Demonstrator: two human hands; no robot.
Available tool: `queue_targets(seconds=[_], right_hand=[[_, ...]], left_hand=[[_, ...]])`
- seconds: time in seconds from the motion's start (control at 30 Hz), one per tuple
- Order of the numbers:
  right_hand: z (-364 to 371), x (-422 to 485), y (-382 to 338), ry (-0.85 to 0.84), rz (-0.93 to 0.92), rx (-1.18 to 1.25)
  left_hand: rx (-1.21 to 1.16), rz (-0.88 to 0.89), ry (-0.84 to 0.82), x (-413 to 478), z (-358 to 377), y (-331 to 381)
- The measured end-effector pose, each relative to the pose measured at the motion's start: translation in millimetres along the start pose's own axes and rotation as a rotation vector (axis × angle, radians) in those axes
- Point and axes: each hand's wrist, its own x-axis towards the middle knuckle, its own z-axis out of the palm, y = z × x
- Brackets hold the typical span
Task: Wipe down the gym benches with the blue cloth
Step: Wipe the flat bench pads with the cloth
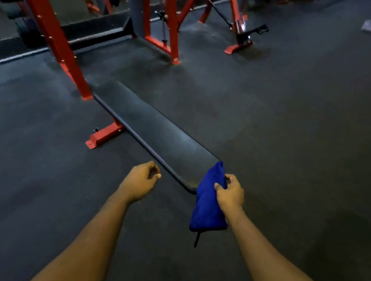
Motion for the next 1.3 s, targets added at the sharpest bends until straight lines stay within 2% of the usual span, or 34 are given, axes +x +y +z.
queue_targets(seconds=[0.4,0.53,0.67,0.8,0.87,0.97,1.13,1.3], right_hand=[[136.3,145.6,11.3,0.286,0.387,0.086],[173.4,179.3,20.0,0.478,0.488,0.051],[204.5,208.9,19.2,0.678,0.487,-0.019],[250.9,250.0,33.1,0.518,0.413,-0.082],[279.2,272.8,56.2,0.456,0.418,-0.245],[325.4,299.0,89.0,0.266,0.512,-0.470],[363.9,316.7,109.3,0.507,0.526,-0.607],[372.1,322.7,124.2,0.627,0.514,-0.692]], left_hand=[[0.143,0.168,-0.335,222.8,31.7,-84.6],[0.245,0.257,-0.444,277.6,46.6,-109.0],[0.280,0.374,-0.524,334.8,60.2,-122.5],[0.319,0.520,-0.575,407.1,92.7,-144.0],[0.348,0.567,-0.591,442.5,113.6,-159.6],[0.372,0.660,-0.619,479.1,134.9,-181.1],[0.376,0.817,-0.655,525.2,171.2,-192.8],[0.449,0.891,-0.605,560.6,219.2,-179.5]])
